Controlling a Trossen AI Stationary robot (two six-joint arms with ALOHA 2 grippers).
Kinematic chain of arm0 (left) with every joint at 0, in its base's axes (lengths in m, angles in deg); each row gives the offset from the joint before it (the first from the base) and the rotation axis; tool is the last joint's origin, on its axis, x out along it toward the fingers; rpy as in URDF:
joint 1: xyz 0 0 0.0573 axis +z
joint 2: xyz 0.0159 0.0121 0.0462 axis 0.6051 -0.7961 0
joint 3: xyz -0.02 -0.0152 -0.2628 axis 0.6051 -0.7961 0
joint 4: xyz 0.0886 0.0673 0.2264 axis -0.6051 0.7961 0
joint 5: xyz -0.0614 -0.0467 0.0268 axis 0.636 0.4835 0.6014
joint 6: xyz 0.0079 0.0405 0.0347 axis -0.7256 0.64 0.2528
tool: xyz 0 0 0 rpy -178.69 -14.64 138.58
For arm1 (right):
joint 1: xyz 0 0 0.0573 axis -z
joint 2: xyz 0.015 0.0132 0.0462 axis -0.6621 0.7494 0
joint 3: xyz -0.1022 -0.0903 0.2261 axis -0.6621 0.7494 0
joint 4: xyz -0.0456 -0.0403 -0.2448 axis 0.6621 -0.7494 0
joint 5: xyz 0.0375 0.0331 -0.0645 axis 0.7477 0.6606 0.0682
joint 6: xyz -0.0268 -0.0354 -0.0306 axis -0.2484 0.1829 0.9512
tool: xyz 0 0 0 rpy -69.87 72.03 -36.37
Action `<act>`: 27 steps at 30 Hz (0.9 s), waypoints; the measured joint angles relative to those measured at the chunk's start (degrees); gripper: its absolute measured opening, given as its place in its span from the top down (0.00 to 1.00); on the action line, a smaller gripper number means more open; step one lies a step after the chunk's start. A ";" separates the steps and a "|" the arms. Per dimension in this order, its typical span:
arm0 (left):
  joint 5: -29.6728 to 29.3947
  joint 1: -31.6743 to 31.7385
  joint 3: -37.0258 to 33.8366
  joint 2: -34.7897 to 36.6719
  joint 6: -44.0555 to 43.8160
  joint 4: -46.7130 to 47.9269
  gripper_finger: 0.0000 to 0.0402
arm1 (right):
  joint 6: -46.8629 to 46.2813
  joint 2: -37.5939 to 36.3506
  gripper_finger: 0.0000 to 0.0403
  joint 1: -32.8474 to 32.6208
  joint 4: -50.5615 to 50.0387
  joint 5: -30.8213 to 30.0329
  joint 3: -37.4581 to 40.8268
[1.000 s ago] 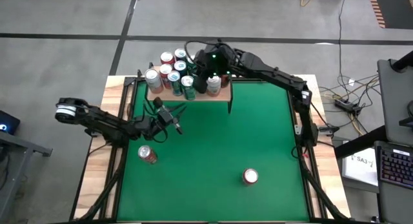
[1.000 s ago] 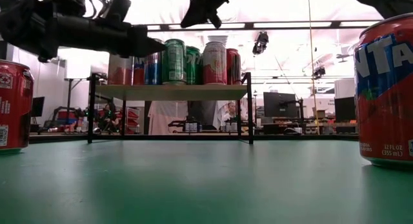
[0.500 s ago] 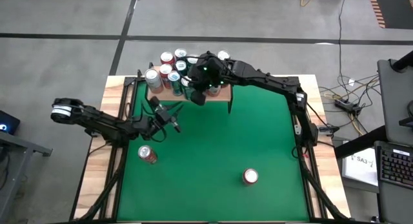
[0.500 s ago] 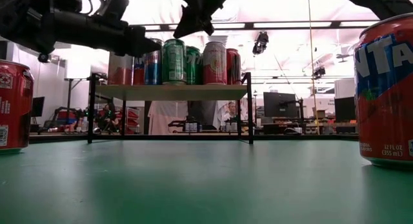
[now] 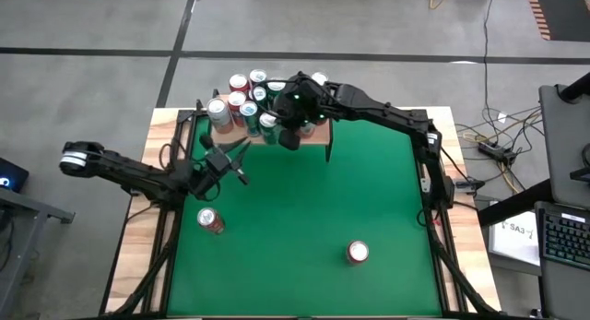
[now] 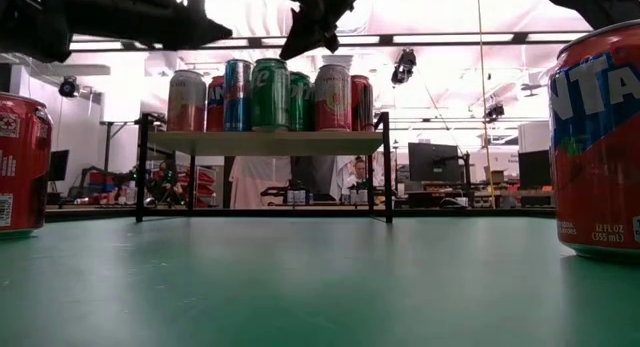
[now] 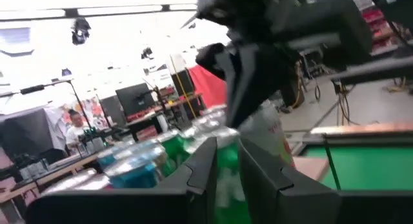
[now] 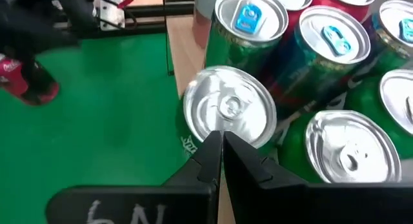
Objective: Place canned beverage on shelf
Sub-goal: Put the orange can on the shelf
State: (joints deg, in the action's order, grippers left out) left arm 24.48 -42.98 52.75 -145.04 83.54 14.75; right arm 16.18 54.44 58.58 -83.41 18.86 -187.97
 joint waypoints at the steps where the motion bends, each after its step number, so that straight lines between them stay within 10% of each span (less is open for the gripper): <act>1: 0.00 0.00 0.22 0.59 0.67 -0.02 0.88 | 0.00 -0.23 0.98 0.00 -0.27 -0.11 0.02; 11: 5.80 1.63 0.87 -1.81 -1.82 0.74 0.88 | 0.24 -0.50 0.98 -0.30 3.11 -4.28 0.11; 27: -1.85 3.26 8.17 -21.70 -1.15 1.07 0.90 | 0.18 -0.36 0.98 -0.37 1.33 -4.36 -0.02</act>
State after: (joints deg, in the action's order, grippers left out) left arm 22.64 -39.71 60.92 -166.74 82.40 15.82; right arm 16.36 54.08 58.21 -82.08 14.50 -187.99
